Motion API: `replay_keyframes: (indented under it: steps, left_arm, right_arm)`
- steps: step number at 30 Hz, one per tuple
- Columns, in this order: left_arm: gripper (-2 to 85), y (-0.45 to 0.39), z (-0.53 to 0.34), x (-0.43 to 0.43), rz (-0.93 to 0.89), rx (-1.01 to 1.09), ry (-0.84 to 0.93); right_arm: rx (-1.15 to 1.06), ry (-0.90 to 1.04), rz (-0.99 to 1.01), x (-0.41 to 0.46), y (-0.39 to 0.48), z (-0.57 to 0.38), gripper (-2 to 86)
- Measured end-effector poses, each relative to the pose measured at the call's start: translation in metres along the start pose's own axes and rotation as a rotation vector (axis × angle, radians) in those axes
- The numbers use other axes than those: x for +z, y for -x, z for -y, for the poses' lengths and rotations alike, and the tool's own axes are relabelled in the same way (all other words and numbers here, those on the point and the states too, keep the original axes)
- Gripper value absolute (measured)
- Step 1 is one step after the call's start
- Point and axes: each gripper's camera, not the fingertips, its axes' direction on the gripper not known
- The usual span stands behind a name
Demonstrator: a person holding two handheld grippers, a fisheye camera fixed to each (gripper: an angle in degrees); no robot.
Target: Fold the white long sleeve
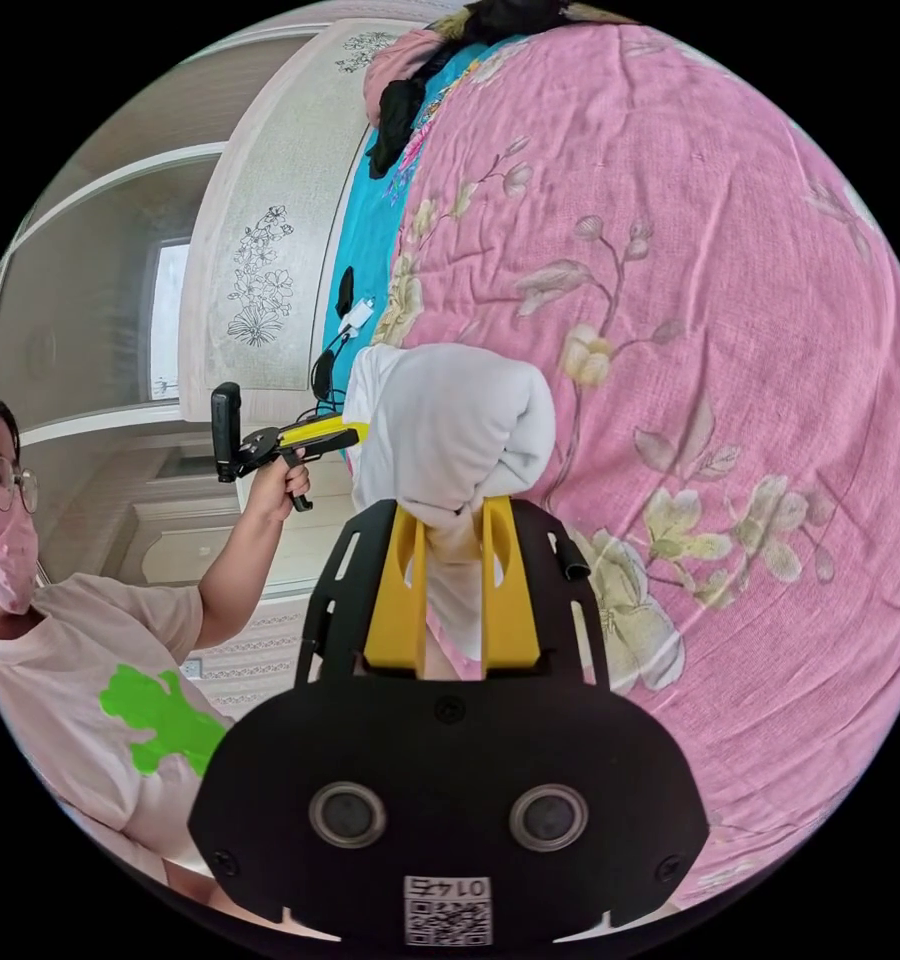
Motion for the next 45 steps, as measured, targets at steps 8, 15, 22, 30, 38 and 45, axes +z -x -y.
replay_keyframes:
  steps: [8,15,22,30,38,45]
  left_arm:
    - [3.7,-0.022,0.009,0.02,0.04,0.036,-0.003]
    - [3.1,-0.055,0.02,0.026,0.118,0.091,-0.003]
    - [2.9,-0.094,0.049,0.026,0.095,0.149,-0.028]
    - [4.1,-0.164,0.114,0.071,-0.114,0.251,-0.059]
    - [4.5,-0.195,0.16,0.159,-0.056,0.329,0.162]
    - [0.8,-0.151,0.161,0.164,0.032,0.324,0.127]
  right_arm:
    - [-0.083,0.022,-0.183,-0.006,0.057,-0.019,7.4]
    - [-0.194,0.037,-0.365,-0.011,0.118,-0.042,7.2]
    - [-0.175,-0.036,-0.346,-0.06,0.142,-0.076,7.2]
    - [0.046,-0.099,-0.33,-0.157,0.118,-0.15,7.3]
    - [0.246,-0.132,-0.253,-0.161,0.06,-0.204,7.4]
    - [0.253,-0.138,-0.27,-0.167,0.078,-0.214,7.4]
